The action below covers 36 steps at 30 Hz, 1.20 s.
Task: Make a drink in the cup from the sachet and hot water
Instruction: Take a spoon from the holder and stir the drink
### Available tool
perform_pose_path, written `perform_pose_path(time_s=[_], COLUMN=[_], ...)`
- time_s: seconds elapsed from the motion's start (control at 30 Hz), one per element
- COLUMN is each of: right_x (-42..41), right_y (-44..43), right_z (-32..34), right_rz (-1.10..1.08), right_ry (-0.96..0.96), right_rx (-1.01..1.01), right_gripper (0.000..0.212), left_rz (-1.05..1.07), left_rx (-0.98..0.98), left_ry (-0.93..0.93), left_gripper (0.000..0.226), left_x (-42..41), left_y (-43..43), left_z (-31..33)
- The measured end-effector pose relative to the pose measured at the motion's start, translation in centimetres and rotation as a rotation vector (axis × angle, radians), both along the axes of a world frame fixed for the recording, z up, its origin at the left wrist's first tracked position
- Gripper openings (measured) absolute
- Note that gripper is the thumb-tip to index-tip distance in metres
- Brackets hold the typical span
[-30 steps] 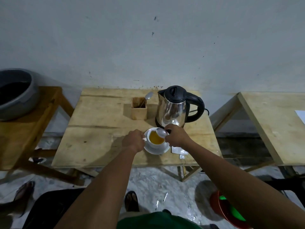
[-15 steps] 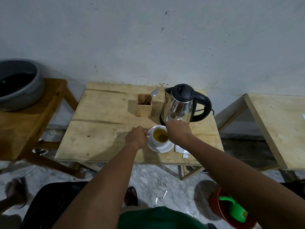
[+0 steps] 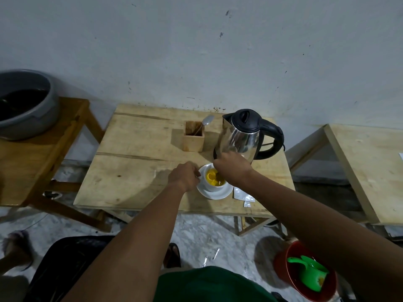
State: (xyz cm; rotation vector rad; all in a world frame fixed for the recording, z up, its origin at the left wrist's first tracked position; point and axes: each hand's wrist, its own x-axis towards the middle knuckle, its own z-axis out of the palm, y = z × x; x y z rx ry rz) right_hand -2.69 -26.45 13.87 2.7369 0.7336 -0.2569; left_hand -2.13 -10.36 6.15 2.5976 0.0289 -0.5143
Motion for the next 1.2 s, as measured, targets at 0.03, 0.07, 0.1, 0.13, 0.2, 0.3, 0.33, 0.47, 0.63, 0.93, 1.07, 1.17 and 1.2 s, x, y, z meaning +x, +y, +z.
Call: perform_pose_path(time_s=[0.03, 0.07, 0.1, 0.13, 0.2, 0.3, 0.33, 0.47, 0.63, 0.93, 1.07, 1.17, 1.2], right_x=[0.0, 0.0, 0.1, 0.2, 0.4, 0.7, 0.8, 0.9, 1.6, 2.7, 2.6, 2.6, 2.7], right_y=[0.0, 0.0, -0.1, -0.2, -0.6, -1.2, -1.3, -0.8, -0.1, -0.5, -0.5, -0.8, -1.0], right_z=[-0.2, -0.4, -0.5, -0.6, -0.8, -1.2, -1.4, -1.2, -0.7, -0.5, -0.4, -1.0, -1.1], right_rz=[0.037, 0.066, 0.086, 0.104, 0.151, 0.205, 0.222, 0.296, 0.253, 0.234, 0.262, 0.198, 0.175], right_ry=[-0.025, -0.044, -0.058, -0.067, -0.102, -0.143, -0.139, -0.089, -0.007, 0.006, -0.038, -0.038, -0.04], right_rx=[-0.022, -0.039, -0.052, -0.057, -0.067, -0.064, -0.065, -0.127, -0.127, -0.107, -0.143, -0.091, -0.075], right_gripper=[0.018, 0.018, 0.018, 0.018, 0.016, 0.007, 0.006, 0.013, 0.018, 0.017, 0.015, 0.018, 0.02], left_rz=[-0.007, -0.012, -0.018, -0.022, -0.023, -0.023, -0.021, -0.02, -0.009, 0.017, 0.017, -0.002, -0.009], left_rx=[-0.001, 0.0, 0.0, -0.002, -0.008, -0.012, -0.017, -0.03, -0.039, -0.078, -0.092, -0.1, -0.105], left_ry=[0.003, 0.005, 0.007, 0.006, 0.004, 0.013, 0.017, 0.021, 0.015, 0.022, 0.032, 0.041, 0.046], left_gripper=[0.029, 0.028, 0.027, 0.027, 0.028, 0.028, 0.026, 0.025, 0.026, 0.024, 0.022, 0.019, 0.018], left_x=[0.1, 0.1, 0.1, 0.1, 0.1, 0.1, 0.2, 0.3, 0.3, 0.5, 0.6, 0.8, 0.9], left_y=[0.0, 0.0, 0.0, 0.1, 0.1, 0.3, 0.3, 0.4, 0.5, 0.6, 0.6, 0.8, 0.8], left_z=[0.0, 0.0, 0.0, 0.0, -0.2, -0.3, -0.5, -0.5, -1.0, -1.2, -1.2, -1.2, -1.3])
